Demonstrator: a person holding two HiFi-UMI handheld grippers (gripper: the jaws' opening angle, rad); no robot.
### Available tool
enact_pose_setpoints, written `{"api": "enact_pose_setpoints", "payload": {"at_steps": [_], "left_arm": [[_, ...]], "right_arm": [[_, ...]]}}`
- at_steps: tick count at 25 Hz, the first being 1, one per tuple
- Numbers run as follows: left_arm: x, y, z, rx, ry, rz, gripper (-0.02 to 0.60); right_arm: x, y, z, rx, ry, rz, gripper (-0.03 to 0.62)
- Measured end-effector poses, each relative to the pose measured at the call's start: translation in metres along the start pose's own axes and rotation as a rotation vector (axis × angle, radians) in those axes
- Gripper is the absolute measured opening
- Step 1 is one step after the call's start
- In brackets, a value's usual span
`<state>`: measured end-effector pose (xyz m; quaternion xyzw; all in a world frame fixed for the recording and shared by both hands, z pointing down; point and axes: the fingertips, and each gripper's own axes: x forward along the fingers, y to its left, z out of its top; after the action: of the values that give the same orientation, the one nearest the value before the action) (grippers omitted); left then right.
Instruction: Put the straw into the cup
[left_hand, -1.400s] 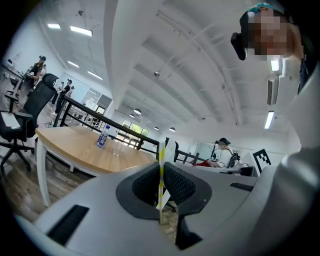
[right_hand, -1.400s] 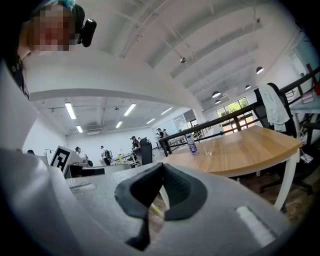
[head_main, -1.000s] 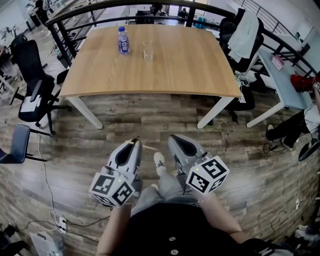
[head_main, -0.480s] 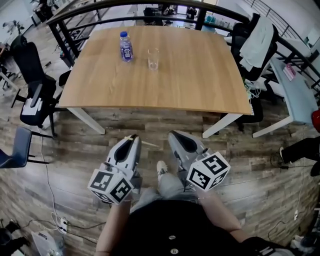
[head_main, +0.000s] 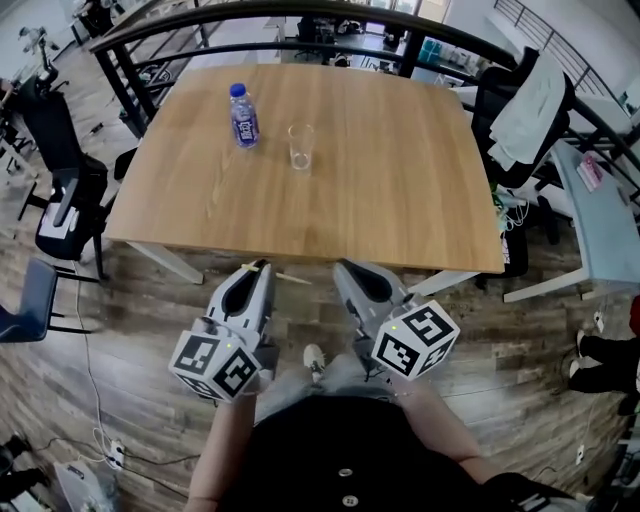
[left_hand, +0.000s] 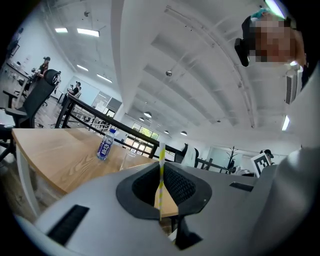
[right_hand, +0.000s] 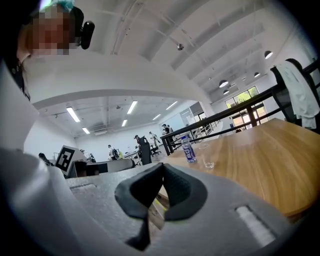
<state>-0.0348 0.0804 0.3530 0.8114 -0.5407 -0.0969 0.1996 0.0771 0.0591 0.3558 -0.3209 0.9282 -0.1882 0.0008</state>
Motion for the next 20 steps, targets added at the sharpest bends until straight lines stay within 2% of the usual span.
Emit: {"api": "enact_pose_setpoints", "payload": {"at_steps": [5, 9, 20], "left_arm": [[0.018, 0.010, 0.001, 0.009, -0.001, 0.024, 0.038], [0.025, 0.019, -0.004, -0.019, 0.009, 0.044, 0.037], [0.070, 0.040, 0.015, -0.025, 0.035, 0.013, 0.037]], "right_arm": [[0.016, -0.026, 0.004, 0.013, 0.015, 0.012, -0.002], [0.024, -0.035, 0.000, 0.025, 0.031, 0.017, -0.002], [0.061, -0.059, 0.014, 0.047, 0.033, 0.010, -0.002]]}}
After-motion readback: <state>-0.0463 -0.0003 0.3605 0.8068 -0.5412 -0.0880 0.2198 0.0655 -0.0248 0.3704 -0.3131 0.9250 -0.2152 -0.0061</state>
